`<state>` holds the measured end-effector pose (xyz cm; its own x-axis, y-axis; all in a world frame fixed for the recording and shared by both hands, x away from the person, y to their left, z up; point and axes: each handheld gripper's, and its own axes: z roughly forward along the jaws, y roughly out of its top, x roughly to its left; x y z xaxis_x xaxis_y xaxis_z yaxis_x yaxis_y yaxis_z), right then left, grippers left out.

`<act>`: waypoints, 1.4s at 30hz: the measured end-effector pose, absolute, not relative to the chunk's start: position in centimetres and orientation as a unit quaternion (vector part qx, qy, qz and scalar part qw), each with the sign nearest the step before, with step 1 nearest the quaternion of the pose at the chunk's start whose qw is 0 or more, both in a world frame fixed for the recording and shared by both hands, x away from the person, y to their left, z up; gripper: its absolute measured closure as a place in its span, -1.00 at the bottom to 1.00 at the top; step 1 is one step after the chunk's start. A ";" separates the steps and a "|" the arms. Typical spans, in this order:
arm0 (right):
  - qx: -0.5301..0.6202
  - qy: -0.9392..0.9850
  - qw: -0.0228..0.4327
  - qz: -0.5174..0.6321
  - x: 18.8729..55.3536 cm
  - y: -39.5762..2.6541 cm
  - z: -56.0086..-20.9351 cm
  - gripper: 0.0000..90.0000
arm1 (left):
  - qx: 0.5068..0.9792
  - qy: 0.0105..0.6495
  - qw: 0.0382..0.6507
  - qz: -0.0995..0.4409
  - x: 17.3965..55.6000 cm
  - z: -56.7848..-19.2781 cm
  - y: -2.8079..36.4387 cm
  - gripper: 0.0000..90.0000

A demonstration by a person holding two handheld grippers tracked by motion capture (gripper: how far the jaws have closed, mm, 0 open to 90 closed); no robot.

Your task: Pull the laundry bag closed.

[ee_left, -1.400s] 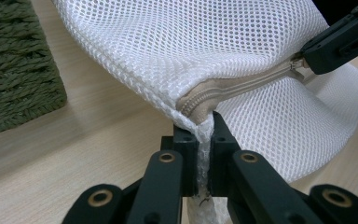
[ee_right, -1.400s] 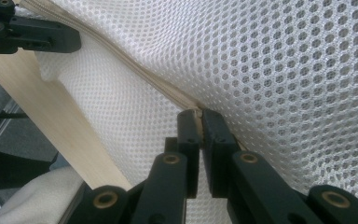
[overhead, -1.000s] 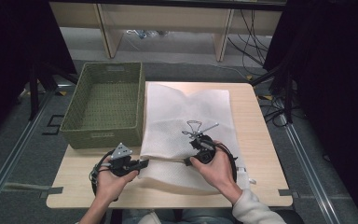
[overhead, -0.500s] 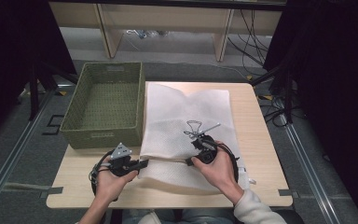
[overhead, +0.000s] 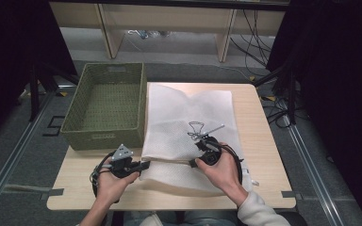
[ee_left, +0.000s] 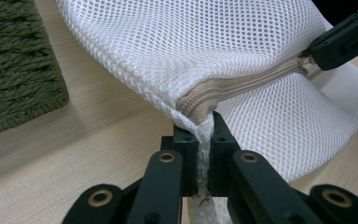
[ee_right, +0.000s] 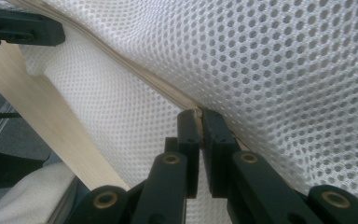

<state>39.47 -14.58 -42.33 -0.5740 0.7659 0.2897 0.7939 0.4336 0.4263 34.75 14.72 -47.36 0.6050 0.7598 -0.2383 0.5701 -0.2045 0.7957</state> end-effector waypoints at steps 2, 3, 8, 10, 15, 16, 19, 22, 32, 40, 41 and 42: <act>-0.463 -0.845 0.029 -0.267 39.5 -14.7 -42.4 0.94 | 0.768 0.432 0.462 0.104 34.8 -47.4 14.7 0.88; -0.462 -0.845 0.033 -0.266 39.5 -14.8 -42.4 0.94 | 0.767 0.433 0.463 0.103 34.8 -47.4 14.6 0.88; -0.467 -0.843 0.033 -0.267 39.3 -14.8 -42.3 0.94 | 0.780 0.418 0.454 0.105 34.8 -47.3 14.9 0.88; -0.469 -0.841 0.033 -0.267 39.3 -14.8 -42.3 0.94 | 0.773 0.427 0.458 0.104 34.7 -47.3 14.7 0.88; -0.465 -0.844 0.031 -0.265 39.5 -15.1 -42.4 0.94 | 0.772 0.426 0.459 0.103 34.8 -47.4 14.7 0.88; -0.465 -0.844 0.032 -0.265 39.5 -15.1 -42.4 0.94 | 0.771 0.428 0.460 0.102 34.8 -47.4 14.7 0.88; -0.476 -0.837 0.035 -0.266 39.2 -15.0 -42.3 0.94 | 0.779 0.417 0.456 0.105 34.8 -47.3 14.9 0.88; -0.464 -0.845 0.028 -0.264 39.4 -15.2 -42.4 0.94 | 0.778 0.419 0.457 0.104 34.8 -47.3 14.9 0.88; -0.459 -0.847 0.030 -0.266 39.4 -15.5 -42.3 0.94 | 0.787 0.410 0.448 0.107 34.9 -47.3 15.1 0.88; -0.472 -0.842 0.020 -0.263 39.3 -15.7 -42.3 0.94 | 0.788 0.412 0.445 0.107 34.9 -47.3 15.1 0.88; -0.474 -0.841 0.023 -0.261 39.2 -15.8 -42.3 0.94 | 0.787 0.412 0.446 0.109 34.8 -47.3 15.1 0.88; -0.475 -0.840 0.028 -0.261 39.2 -15.8 -42.2 0.94 | 0.787 0.412 0.447 0.107 34.9 -47.3 15.1 0.88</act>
<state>39.20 -15.76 -42.24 -0.5468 0.7834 0.2956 0.8129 0.4120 0.4118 34.86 15.08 -47.30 0.6375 0.7442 -0.1993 0.5524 -0.2612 0.7916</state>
